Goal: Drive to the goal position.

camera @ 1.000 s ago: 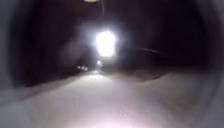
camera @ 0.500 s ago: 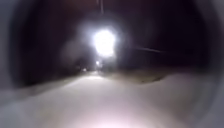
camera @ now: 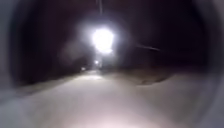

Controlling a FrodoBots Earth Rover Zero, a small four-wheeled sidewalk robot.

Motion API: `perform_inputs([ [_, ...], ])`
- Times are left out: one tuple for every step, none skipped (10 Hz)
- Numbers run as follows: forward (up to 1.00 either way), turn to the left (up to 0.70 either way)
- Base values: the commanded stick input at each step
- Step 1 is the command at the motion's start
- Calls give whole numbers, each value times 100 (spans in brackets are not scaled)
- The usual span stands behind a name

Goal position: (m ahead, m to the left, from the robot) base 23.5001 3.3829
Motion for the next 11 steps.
perform_inputs([
  [100, 0],
  [100, 0],
  [100, 0],
  [100, 0],
  [100, 0],
  [100, 0],
  [100, 0],
  [100, 0],
  [100, 0],
  [100, 0],
  [100, 0],
])
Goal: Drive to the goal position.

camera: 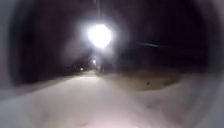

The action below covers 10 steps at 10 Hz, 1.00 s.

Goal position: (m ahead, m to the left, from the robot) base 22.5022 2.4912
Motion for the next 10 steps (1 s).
perform_inputs([
  [100, 0],
  [100, 0],
  [100, 2],
  [100, 17],
  [100, 31],
  [100, 40],
  [100, 40],
  [100, 18],
  [100, 0],
  [100, 1],
])
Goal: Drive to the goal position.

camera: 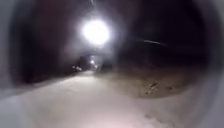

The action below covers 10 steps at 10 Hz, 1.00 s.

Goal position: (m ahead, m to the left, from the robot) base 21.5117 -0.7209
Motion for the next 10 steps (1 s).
perform_inputs([
  [100, 24],
  [100, 40],
  [70, 40],
  [14, 41],
  [0, 0],
  [0, 0],
  [0, 0],
  [0, 0],
  [0, 0],
  [0, 0],
])
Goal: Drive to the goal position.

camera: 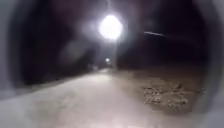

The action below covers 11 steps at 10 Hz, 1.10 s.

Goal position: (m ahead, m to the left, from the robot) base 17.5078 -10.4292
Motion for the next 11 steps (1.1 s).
perform_inputs([
  [0, 4],
  [0, 94],
  [0, 100],
  [0, 100],
  [0, 94],
  [0, 0],
  [0, 0],
  [0, 0],
  [0, 0],
  [0, 0],
  [0, -69],
])
